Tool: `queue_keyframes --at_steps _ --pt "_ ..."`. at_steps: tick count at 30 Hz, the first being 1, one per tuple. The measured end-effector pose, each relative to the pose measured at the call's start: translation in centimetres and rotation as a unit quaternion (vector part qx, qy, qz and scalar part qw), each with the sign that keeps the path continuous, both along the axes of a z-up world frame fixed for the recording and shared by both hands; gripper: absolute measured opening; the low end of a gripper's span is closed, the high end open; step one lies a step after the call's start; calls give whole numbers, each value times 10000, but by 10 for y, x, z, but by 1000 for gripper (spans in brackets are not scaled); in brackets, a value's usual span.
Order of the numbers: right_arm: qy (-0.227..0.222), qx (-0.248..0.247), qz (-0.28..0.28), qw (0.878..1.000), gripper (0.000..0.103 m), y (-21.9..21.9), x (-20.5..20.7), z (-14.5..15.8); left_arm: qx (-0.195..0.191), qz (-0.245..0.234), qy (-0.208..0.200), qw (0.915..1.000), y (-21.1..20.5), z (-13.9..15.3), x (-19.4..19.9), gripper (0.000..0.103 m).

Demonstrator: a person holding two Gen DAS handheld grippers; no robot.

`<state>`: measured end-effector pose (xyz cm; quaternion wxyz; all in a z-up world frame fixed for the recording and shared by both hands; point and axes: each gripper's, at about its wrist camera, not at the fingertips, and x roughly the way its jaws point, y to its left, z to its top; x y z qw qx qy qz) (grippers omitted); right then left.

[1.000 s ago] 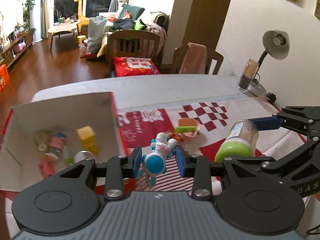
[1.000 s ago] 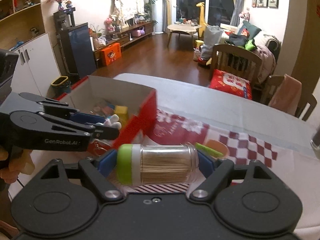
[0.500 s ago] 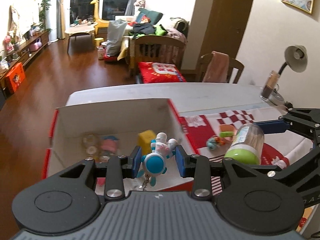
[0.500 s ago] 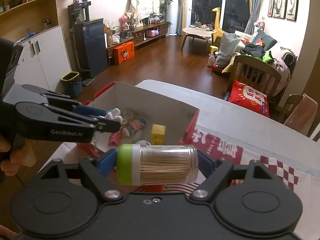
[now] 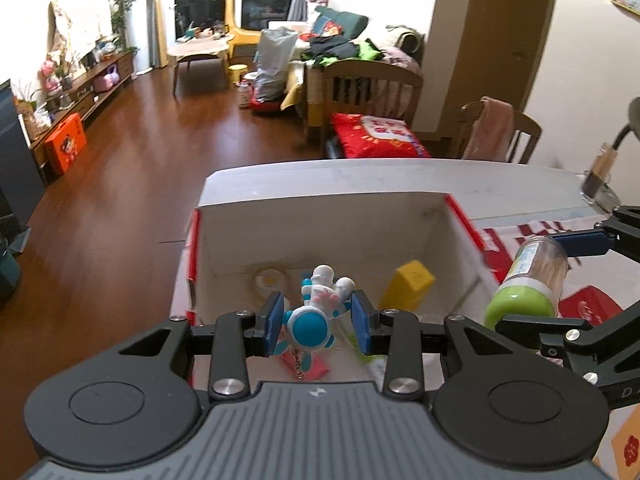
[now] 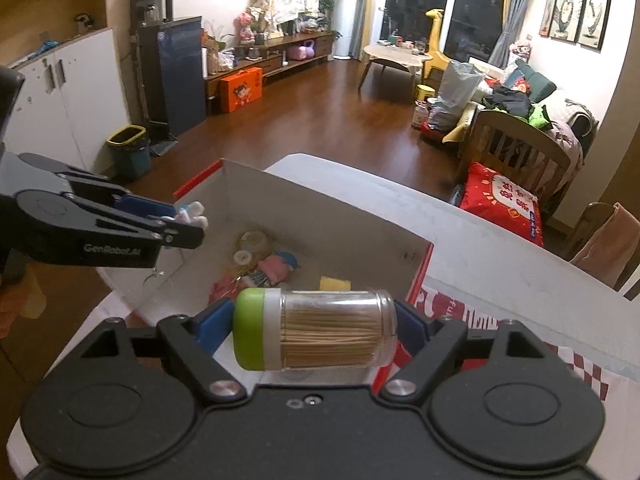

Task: Organize rigid objects
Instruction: 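Carry the astronaut figure and toothpick jar with both grippers into the box, then open both grippers to release the astronaut figure and jar in the box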

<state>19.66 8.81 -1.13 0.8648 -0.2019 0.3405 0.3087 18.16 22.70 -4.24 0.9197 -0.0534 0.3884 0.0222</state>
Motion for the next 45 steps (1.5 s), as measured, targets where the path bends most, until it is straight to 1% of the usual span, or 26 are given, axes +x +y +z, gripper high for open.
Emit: queue_keyframes --at_steps 3,6,8,9,13,18,22,26,29,34,37,41,45 --pt "-14 -71 -39 10000 84 13 11 -13 21 85 113 9999 9 -9 12 35" --pt "-39 -185 34 9998 84 26 19 -25 58 136 220 9996 14 -18 24 35" --pt "26 -274 103 9996 84 36 23 -33 9 160 325 9993 17 -25 33 35" --pt "62 -314 139 9994 84 42 23 -35 -7 177 368 9992 18 -29 38 35" --pt "108 -482 355 9981 84 61 23 -47 161 148 468 9987 17 -39 51 35" --pt "159 -622 569 9963 83 78 20 -58 235 168 586 9979 19 -51 67 35" --pt "252 -745 660 9947 83 82 22 -66 294 137 701 9970 18 -59 79 35" --pt "355 -815 647 9939 83 85 23 -73 212 156 869 9959 17 -66 86 35" --pt "439 -915 653 9927 83 85 24 -78 253 121 940 9952 15 -70 90 35" --pt "610 -903 550 9925 83 84 26 -82 217 75 1104 9936 14 -76 92 35" --pt "700 -936 502 9919 83 85 26 -81 177 51 1296 9914 13 -80 95 35" --pt "818 -1065 427 9900 84 87 28 -84 159 51 1634 9864 15 -89 101 36" --pt "813 -1146 414 9892 84 88 25 -86 139 39 1697 9854 16 -90 103 36"
